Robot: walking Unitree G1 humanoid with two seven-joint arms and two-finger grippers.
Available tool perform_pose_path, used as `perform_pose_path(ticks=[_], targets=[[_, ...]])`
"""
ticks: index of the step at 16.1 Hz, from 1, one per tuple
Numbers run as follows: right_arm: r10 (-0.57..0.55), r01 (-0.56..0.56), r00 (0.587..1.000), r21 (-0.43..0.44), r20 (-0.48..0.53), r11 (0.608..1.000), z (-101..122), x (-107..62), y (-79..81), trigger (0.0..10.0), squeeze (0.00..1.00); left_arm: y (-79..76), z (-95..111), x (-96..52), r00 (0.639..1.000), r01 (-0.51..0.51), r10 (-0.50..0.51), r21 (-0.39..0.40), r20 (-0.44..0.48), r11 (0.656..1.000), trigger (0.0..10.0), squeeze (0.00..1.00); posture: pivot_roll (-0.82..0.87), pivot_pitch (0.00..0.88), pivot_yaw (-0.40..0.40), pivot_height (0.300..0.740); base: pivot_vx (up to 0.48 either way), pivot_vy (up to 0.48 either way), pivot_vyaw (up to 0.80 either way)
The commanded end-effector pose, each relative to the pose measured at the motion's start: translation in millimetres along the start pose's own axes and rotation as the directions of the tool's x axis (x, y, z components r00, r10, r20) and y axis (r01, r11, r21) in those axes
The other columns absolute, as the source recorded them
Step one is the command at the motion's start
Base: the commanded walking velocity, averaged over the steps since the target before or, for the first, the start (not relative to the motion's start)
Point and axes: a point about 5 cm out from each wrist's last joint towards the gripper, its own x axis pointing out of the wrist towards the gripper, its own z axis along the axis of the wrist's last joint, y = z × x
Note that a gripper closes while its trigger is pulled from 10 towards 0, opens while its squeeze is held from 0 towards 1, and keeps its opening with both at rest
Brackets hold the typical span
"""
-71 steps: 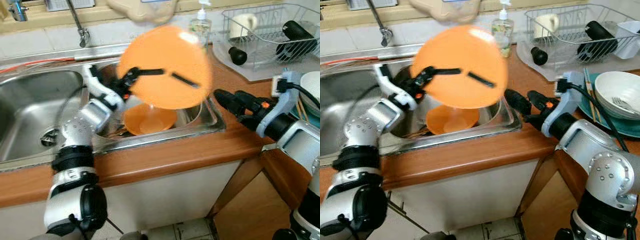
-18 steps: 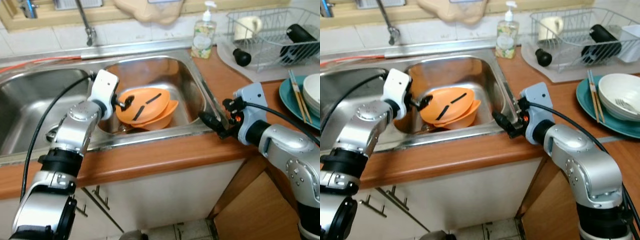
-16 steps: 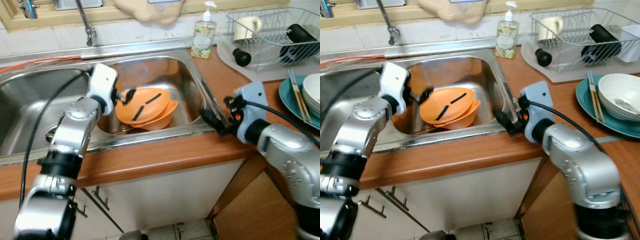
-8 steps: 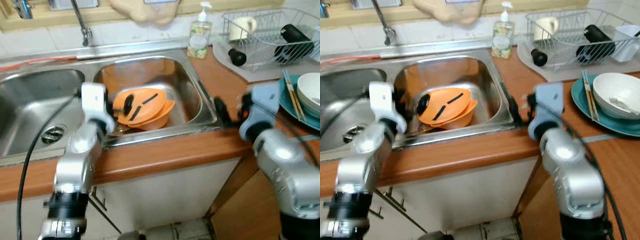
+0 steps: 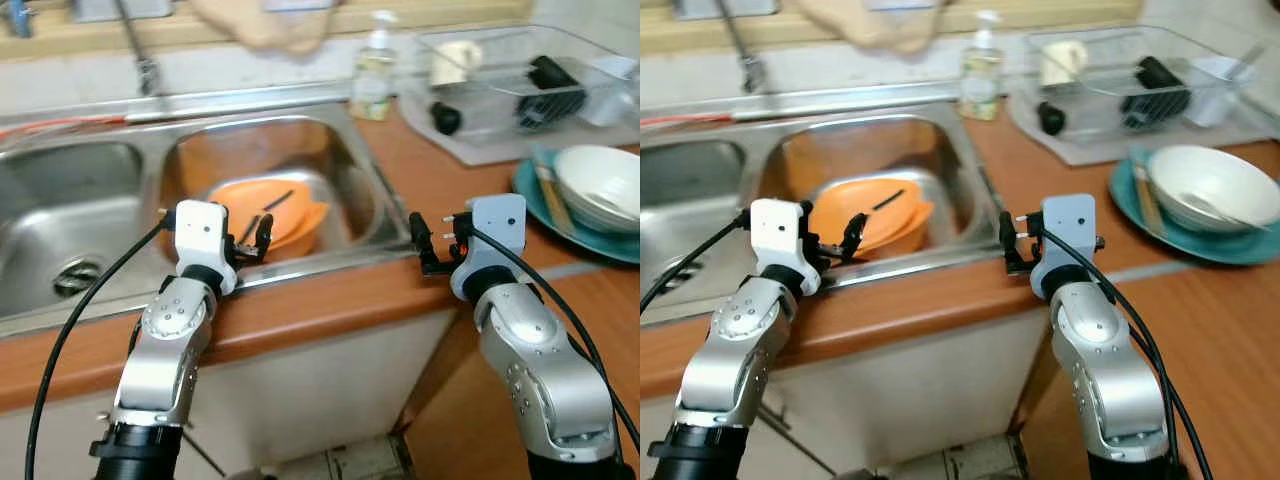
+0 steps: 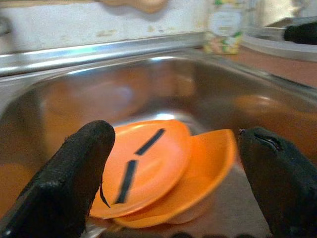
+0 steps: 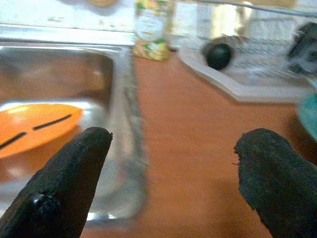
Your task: Kitchen organization
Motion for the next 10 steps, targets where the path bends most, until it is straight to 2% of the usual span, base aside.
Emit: perform_pose_path(ticks=[1, 6, 8, 10], targets=[[-0.018, 0.018, 1.0, 0.001, 0.012, 1.0, 0.9, -1.4, -1.2, 10.0, 1.0, -2.9, 5.2, 2.0, 1.0, 0.021, -0.021, 0.003, 0.012, 1.0, 10.0, 0.0, -0.18, 0.0, 0.051, 0.74, 0.0, 0.0, 0.0], [-0.032, 0.031, 0.999, -0.016, -0.005, 0.999, -3.8, -6.5, -2.6, 10.0, 1.0, -4.7, 6.6, -0.8, 0.999, 0.044, -0.043, -0.032, 0.025, 0.999, 10.0, 0.0, -0.18, 0.0, 0.054, 0.74, 0.0, 0.0, 0.0], [-0.025, 0.025, 1.0, -0.015, 0.001, 1.0, -3.1, -6.2, -2.8, 10.0, 1.0, -7.6, 4.4, -2.5, 0.998, 0.058, -0.058, -0.006, 0.016, 0.998, 10.0, 0.0, -0.17, 0.0, 0.052, 0.74, 0.0, 0.0, 0.0], [-0.008, 0.008, 1.0, -0.037, 0.002, 0.999, -2.3, -4.6, -3.0, 10.0, 1.0, -11.9, 3.6, -3.0, 0.998, 0.065, -0.066, 0.029, 0.021, 0.997, 10.0, 0.0, -0.17, 0.0, 0.047, 0.74, 0.0, -0.368, 0.0]])
